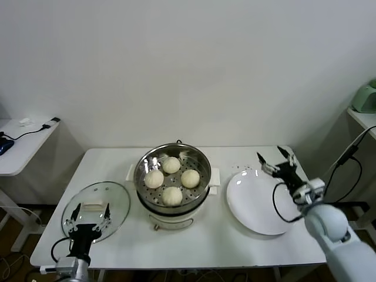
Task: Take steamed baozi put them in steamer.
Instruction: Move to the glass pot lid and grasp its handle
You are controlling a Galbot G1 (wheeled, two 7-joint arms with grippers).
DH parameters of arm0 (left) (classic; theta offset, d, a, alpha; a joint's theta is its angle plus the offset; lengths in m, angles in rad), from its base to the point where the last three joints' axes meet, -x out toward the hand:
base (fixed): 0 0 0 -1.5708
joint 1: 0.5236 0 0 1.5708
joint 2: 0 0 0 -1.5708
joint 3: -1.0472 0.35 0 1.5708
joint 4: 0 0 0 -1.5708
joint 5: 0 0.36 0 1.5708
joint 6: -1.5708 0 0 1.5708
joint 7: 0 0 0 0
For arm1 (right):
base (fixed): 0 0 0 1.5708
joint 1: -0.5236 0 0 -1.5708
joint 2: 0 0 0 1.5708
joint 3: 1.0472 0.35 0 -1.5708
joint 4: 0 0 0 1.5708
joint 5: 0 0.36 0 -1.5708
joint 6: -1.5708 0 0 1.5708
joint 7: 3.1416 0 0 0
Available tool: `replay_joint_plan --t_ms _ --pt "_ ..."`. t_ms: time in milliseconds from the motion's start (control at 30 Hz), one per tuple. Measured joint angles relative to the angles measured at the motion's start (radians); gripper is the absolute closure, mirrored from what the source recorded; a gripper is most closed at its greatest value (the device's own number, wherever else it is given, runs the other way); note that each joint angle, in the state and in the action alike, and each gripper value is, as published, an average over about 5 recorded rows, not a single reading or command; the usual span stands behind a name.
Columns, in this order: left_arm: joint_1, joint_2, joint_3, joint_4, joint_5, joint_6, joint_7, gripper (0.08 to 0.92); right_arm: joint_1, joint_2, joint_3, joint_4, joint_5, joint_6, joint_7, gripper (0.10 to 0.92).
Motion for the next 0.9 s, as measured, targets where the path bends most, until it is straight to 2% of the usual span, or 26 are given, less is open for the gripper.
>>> replay_joint_plan --t_ms 433,900 --pt "-0.026 0.026 -0.011 0.081 0.176 -0.055 -0.094 0.177 -0.226 0.209 0.094 -0.05 -0.064 0.21 -0.029 0.202" --pt "-0.084 0.138 0.007 0.355 0.825 -0.125 -0.293 0.177 -0.301 0.311 0.105 -0.08 -0.099 0.27 -0.032 0.203"
